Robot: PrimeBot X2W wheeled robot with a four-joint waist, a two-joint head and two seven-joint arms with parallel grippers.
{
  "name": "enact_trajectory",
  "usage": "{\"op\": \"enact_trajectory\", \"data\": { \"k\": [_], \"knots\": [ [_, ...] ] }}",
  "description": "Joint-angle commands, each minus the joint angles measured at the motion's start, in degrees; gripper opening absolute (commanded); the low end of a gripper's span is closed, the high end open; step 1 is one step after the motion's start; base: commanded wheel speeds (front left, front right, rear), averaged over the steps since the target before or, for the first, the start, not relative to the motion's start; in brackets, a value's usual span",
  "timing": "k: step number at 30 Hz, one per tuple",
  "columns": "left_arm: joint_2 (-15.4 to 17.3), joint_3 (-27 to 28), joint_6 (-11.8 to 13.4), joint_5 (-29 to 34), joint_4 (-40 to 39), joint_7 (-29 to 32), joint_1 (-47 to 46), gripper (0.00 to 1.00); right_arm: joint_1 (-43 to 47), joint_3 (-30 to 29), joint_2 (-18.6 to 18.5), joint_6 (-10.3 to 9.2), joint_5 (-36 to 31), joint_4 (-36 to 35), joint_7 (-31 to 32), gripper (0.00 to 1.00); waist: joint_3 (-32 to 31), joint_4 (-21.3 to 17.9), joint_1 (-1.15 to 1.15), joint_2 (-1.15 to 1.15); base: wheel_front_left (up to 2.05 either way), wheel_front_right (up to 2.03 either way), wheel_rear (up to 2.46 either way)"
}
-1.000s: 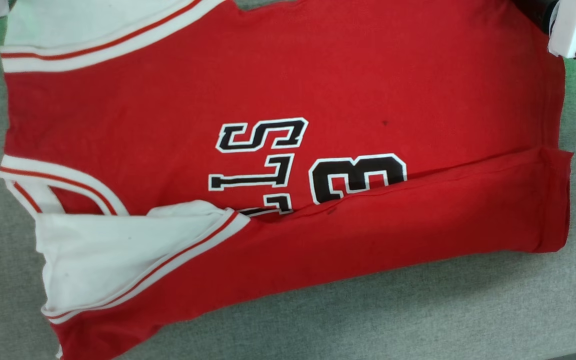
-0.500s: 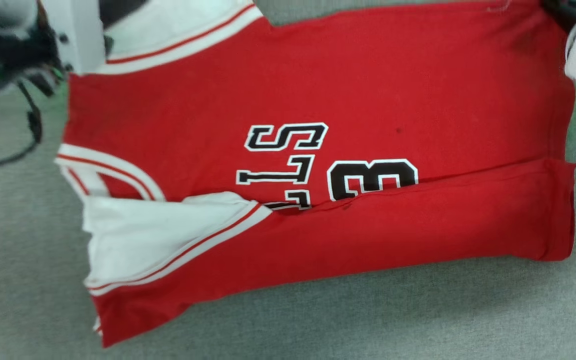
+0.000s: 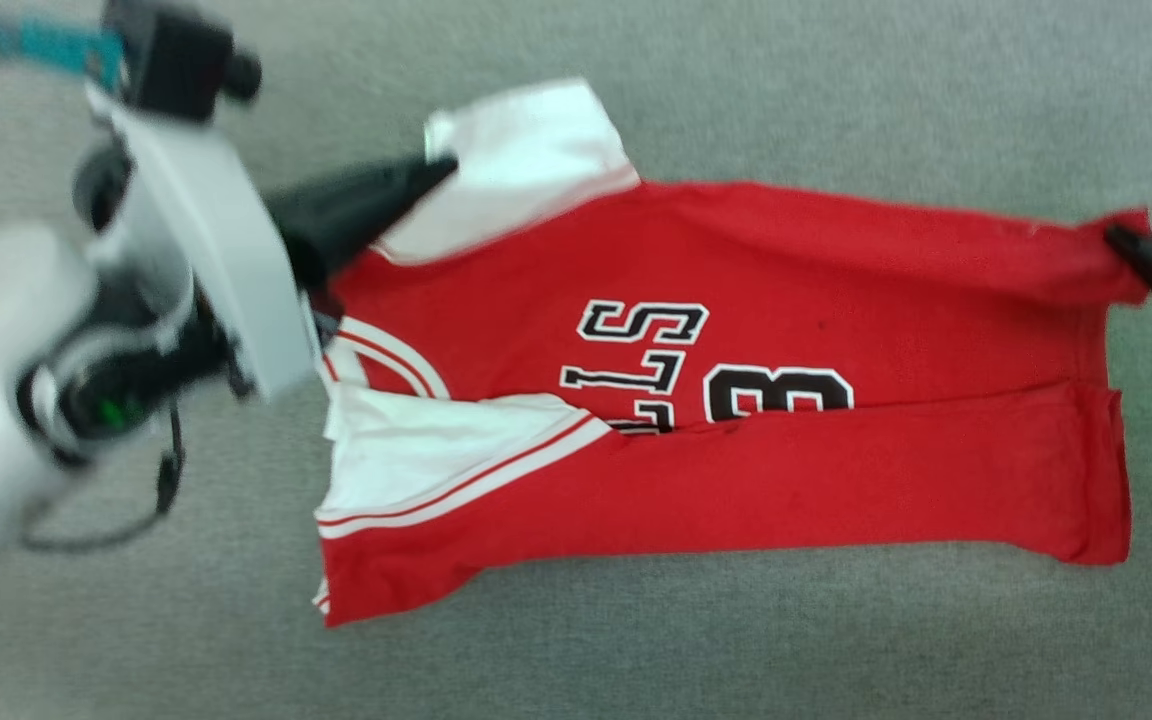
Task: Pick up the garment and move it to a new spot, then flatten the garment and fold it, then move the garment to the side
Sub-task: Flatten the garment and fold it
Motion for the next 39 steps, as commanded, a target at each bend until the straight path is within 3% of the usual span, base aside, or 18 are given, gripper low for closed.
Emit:
{"op": "enact_trajectory", "data": {
  "k": [1,12,17,31,39],
  "knots": [
    [0.6,-0.4,0.1,0.0,-1.1,-1.1,1.8,0.0,1.8,-0.6,-0.4,-0.02,0.3,-0.8,-0.1,0.0,-5.1,3.1,0.0,0.0,0.0,0.0,0.0],
    [8.1,-3.6,0.1,1.6,-12.6,-17.4,18.9,0.0,20.7,-7.8,-1.1,-0.01,2.7,-10.1,-0.2,0.0,-10.5,4.8,0.0,0.0,0.0,0.0,0.0],
    [8.6,-4.4,0.1,2.5,-13.7,-21.3,25.5,0.0,25.5,-10.5,0.0,-0.01,1.8,-12.1,-0.7,0.0,-10.6,5.5,0.0,0.0,0.0,0.0,0.0],
    [0.1,-2.9,0.1,2.8,-1.9,-23.7,31.8,0.0,26.4,-10.7,5.7,-0.01,-4.3,-5.0,-8.8,0.0,-6.7,6.4,0.0,0.0,0.0,0.0,0.0],
    [-3.8,-0.1,0.1,4.5,5.5,-23.7,33.8,0.0,24.7,-9.4,7.1,-0.02,-4.8,-0.4,-14.1,0.0,-6.4,5.9,0.0,0.0,0.0,0.0,0.0]
  ]
}}
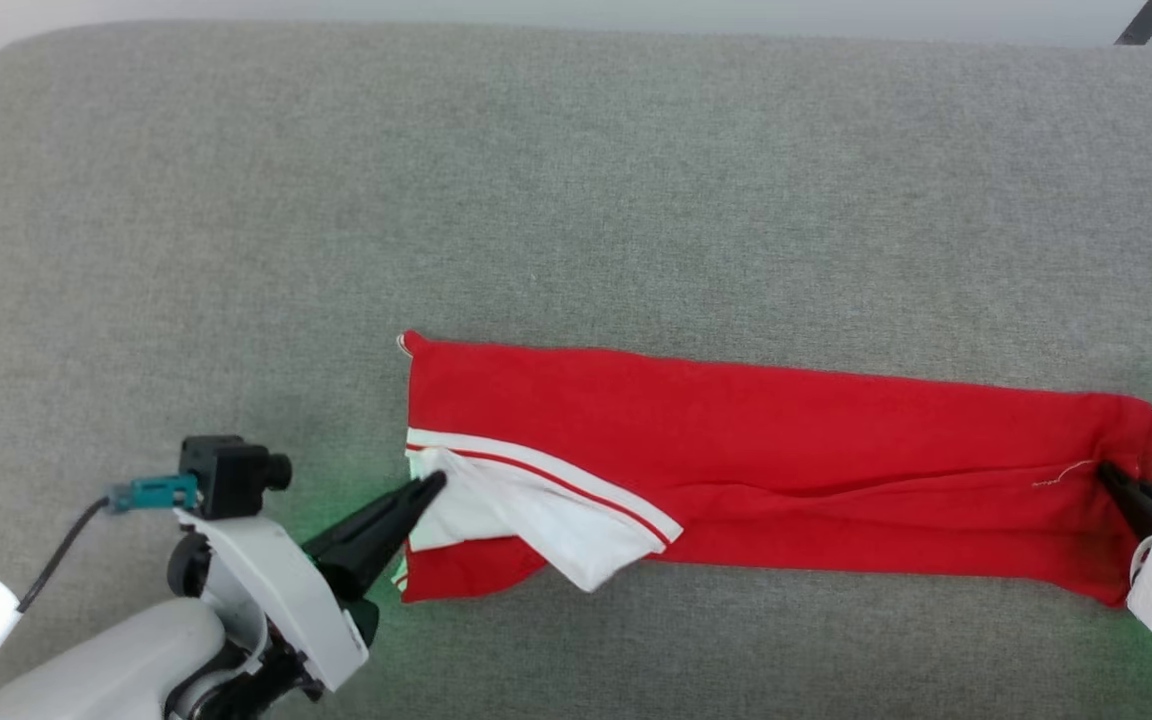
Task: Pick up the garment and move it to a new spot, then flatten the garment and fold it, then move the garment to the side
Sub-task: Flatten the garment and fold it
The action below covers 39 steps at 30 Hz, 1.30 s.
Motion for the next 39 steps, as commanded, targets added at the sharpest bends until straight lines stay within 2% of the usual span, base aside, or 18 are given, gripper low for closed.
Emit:
{"op": "enact_trajectory", "data": {
  "k": [1,2,3,4,5,6,7,8,16,22,30,39],
  "knots": [
    [-0.4,0.6,0.1,0.8,0.9,-0.2,0.9,0.0,-0.7,0.2,0.4,-0.02,-0.5,0.6,-1.1,0.0,-0.1,-0.1,0.0,0.0,0.0,0.0,0.0],
    [-0.8,1.0,0.1,1.2,1.4,-0.2,1.2,0.04,-0.7,0.2,0.5,-0.02,-0.5,1.0,-1.8,0.0,-0.2,-0.2,0.0,0.0,0.0,0.0,0.0],
    [-1.2,1.5,0.1,1.6,2.0,-0.2,1.5,0.15,-0.8,0.2,0.5,-0.02,-0.4,1.2,-2.5,0.0,-0.4,-0.2,0.0,0.0,0.0,0.0,0.0],
    [-1.5,2.1,0.1,1.8,2.3,-0.2,1.8,0.32,-0.9,0.1,0.5,-0.02,-0.3,1.3,-3.2,0.12,-0.5,-0.3,0.0,0.0,0.0,0.0,0.0],
    [-1.8,2.8,0.1,2.1,2.7,-0.2,2.1,0.48,-0.9,0.1,0.4,-0.02,-0.2,1.3,-3.7,0.31,-0.6,-0.4,0.0,0.0,0.0,0.0,0.0],
    [-2.1,3.8,0.1,2.4,2.9,-0.2,2.5,0.98,-0.8,0.3,0.3,-0.02,-0.1,1.3,-4.0,0.49,-0.7,-0.5,0.0,0.0,0.0,0.0,0.0],
    [-2.3,4.6,0.1,2.7,2.8,-0.2,3.1,1.0,-0.7,0.4,0.0,-0.02,0.0,1.1,-4.3,0.84,-0.8,-0.6,0.0,0.0,0.0,0.0,0.0],
    [-2.4,5.5,0.1,2.9,2.8,-0.2,3.7,1.0,-0.5,0.4,-0.1,-0.02,0.1,0.9,-4.4,1.0,-0.9,-0.6,0.0,0.0,0.0,0.0,0.0],
    [-2.7,13.5,0.1,7.9,2.4,-0.2,8.9,1.0,0.8,-1.5,-1.8,-0.01,1.5,-2.2,-2.6,1.0,-2.0,-0.6,0.0,0.0,0.0,0.0,0.0],
    [-4.6,21.4,0.1,12.7,3.3,-0.2,13.3,1.0,1.3,-3.8,-2.7,-0.01,2.0,-2.8,0.9,1.0,-2.5,0.4,0.0,0.0,0.0,0.0,0.0],
    [-13.1,37.2,0.4,24.4,4.0,-0.2,22.0,1.0,0.3,-8.4,-1.8,-0.01,3.3,-1.2,12.8,1.0,-3.1,3.7,0.0,0.0,0.0,0.0,0.0],
    [-24.5,53.6,0.4,41.2,2.7,-0.1,29.9,1.0,-0.3,-14.3,0.2,-0.01,0.2,-0.3,20.4,1.0,-3.0,8.6,0.0,0.0,0.0,0.0,0.0]
  ]
}}
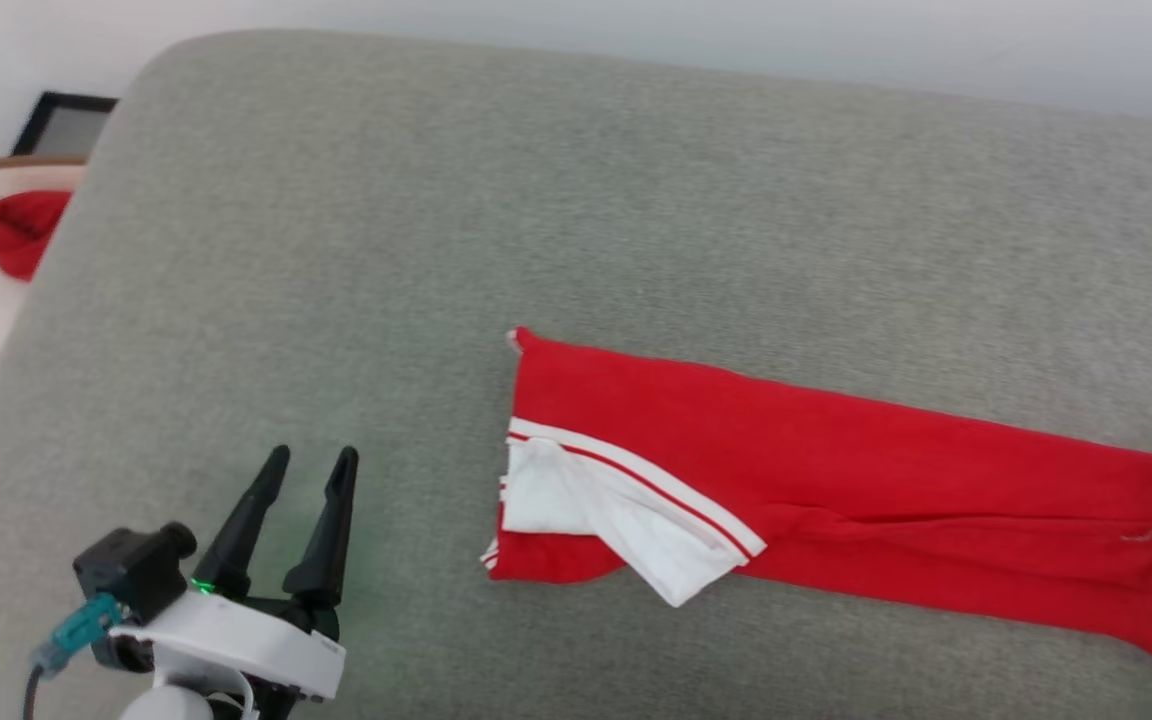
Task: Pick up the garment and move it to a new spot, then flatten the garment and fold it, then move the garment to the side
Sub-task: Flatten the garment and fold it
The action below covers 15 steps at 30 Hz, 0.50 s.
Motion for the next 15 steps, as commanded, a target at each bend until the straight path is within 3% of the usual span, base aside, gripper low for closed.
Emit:
{"op": "enact_trajectory", "data": {
  "k": [1,6,13,14,15],
  "knots": [
    [-0.7,0.9,-0.1,1.1,-0.3,0.0,0.7,1.0,-0.4,-0.5,0.3,0.0,-0.7,0.2,0.5,1.0,0.1,1.5,0.0,0.0,0.0,0.0,0.0],
    [-4.7,5.9,-0.4,8.2,-1.3,0.0,2.6,1.0,-0.2,-3.7,1.5,-0.01,-3.8,1.1,4.3,1.0,0.0,3.1,0.0,0.0,0.0,0.0,0.0],
    [-6.7,6.7,-0.4,12.8,-2.3,0.0,3.2,1.0,1.3,-5.1,5.0,0.01,-5.7,1.3,10.0,1.0,0.1,4.1,0.0,0.0,0.0,0.0,0.0],
    [-6.9,6.7,-0.4,13.2,-2.3,0.0,3.1,1.0,1.4,-5.2,5.4,0.01,-6.0,1.0,10.2,0.79,0.1,4.1,0.0,0.0,0.0,0.0,0.0],
    [-7.0,6.7,-0.4,13.6,-2.4,0.0,3.2,1.0,1.4,-5.3,5.7,0.01,-6.1,0.8,10.4,0.49,0.1,4.1,0.0,0.0,0.0,0.0,0.0]
  ]
}}
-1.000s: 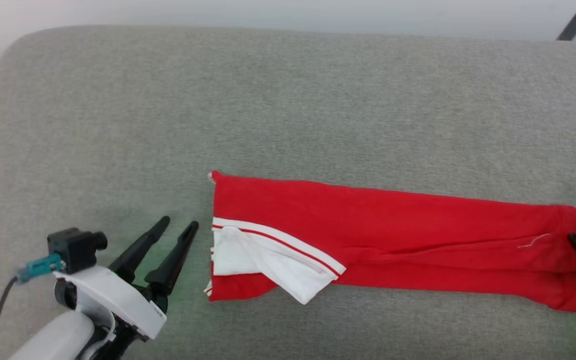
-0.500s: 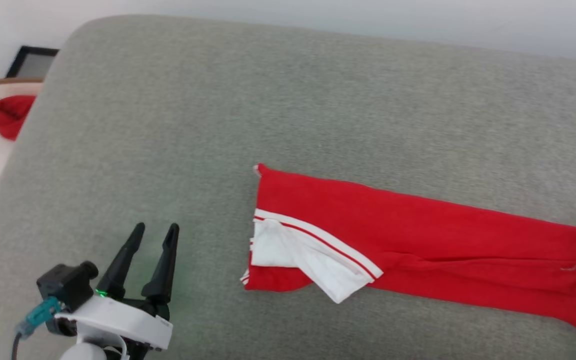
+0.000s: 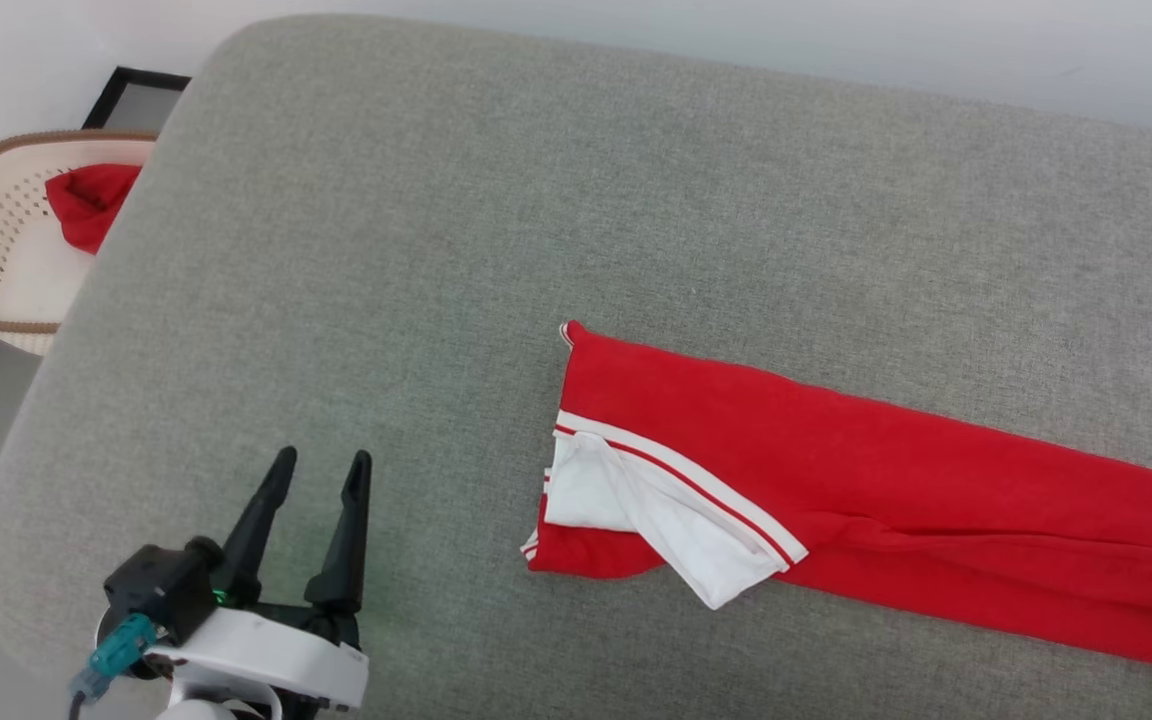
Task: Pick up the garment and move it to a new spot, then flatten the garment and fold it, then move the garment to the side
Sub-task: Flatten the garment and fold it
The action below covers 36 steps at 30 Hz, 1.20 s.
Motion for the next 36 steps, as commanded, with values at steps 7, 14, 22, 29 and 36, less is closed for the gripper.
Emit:
{"op": "enact_trajectory", "data": {
  "k": [7,14,22,29,36],
  "knots": [
    [-0.1,0.6,-0.1,1.4,-0.6,0.0,0.8,1.0,1.4,0.9,2.9,0.04,-0.7,-0.2,-1.1,0.0,0.0,-0.6,0.0,0.0,0.0,0.0,0.0],
    [0.7,0.7,-0.1,1.8,-1.5,0.0,0.7,1.0,-1.2,-0.6,2.3,-0.01,-0.7,-0.7,-5.5,0.0,0.3,-2.2,0.0,0.0,0.0,0.0,0.0],
    [1.6,1.8,-0.1,2.1,-3.1,0.0,0.5,1.0,-4.3,-5.8,1.2,-0.01,-3.3,0.2,-14.6,0.0,2.0,-6.0,0.0,0.0,0.0,0.0,0.0],
    [2.9,1.5,-0.1,2.1,-4.4,0.0,-0.5,1.0,-5.0,-13.4,-2.5,-0.01,-7.9,1.1,-21.0,0.0,3.2,-8.6,0.0,0.0,0.0,0.0,0.0],
    [3.6,1.5,-0.1,1.6,-4.5,0.0,-0.6,1.0,-4.7,-18.4,-7.3,-0.01,-12.1,5.6,-27.2,0.0,3.3,-9.9,0.0,0.0,0.0,0.0,0.0]
  ]
}}
